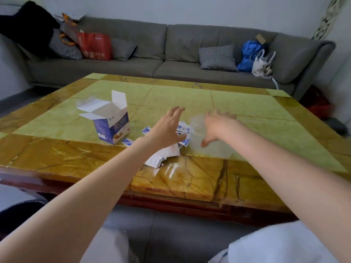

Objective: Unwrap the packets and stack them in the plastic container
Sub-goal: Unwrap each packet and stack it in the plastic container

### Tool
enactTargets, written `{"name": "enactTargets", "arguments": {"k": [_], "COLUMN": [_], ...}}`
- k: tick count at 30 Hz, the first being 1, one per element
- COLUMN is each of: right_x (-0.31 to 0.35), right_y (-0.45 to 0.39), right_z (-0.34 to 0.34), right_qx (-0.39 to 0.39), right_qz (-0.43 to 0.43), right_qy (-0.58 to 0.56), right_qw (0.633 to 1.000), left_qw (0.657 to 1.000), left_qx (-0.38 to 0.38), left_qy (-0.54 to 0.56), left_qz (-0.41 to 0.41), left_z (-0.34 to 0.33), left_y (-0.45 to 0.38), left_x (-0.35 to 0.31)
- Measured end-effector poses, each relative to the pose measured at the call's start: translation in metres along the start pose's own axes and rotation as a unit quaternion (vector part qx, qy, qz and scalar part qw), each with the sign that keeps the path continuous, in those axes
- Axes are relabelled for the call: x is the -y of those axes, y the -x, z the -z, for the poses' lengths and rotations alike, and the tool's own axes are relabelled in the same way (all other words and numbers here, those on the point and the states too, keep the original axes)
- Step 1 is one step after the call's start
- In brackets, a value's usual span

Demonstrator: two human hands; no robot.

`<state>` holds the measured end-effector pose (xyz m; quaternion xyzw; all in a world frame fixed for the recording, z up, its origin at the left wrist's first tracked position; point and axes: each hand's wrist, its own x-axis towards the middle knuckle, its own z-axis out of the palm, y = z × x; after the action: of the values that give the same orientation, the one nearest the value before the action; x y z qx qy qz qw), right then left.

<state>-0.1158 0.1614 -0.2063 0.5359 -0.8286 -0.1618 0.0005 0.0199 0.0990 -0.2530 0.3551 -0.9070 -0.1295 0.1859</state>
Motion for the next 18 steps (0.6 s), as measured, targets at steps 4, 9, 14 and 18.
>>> {"name": "enactTargets", "arguments": {"k": [4, 9, 14, 18], "right_x": [-0.015, -0.021, -0.015, -0.009], "right_y": [-0.004, -0.007, 0.000, 0.003], "right_z": [-0.029, -0.041, -0.053, -0.057], "right_qx": [-0.111, -0.188, -0.200, -0.221], "right_qz": [0.052, 0.082, 0.057, 0.030], "right_qy": [0.082, 0.109, 0.109, 0.099], "right_qw": [0.989, 0.973, 0.972, 0.970], "left_qw": [0.997, 0.993, 0.988, 0.989], "left_qx": [0.074, 0.039, 0.030, 0.020], "left_qy": [0.037, 0.109, 0.146, 0.143], "left_qz": [0.004, 0.030, 0.043, 0.039], "left_z": [-0.022, -0.032, -0.037, -0.037], "left_y": [-0.015, -0.031, -0.031, -0.034], "left_x": [-0.020, -0.028, -0.030, -0.031]}}
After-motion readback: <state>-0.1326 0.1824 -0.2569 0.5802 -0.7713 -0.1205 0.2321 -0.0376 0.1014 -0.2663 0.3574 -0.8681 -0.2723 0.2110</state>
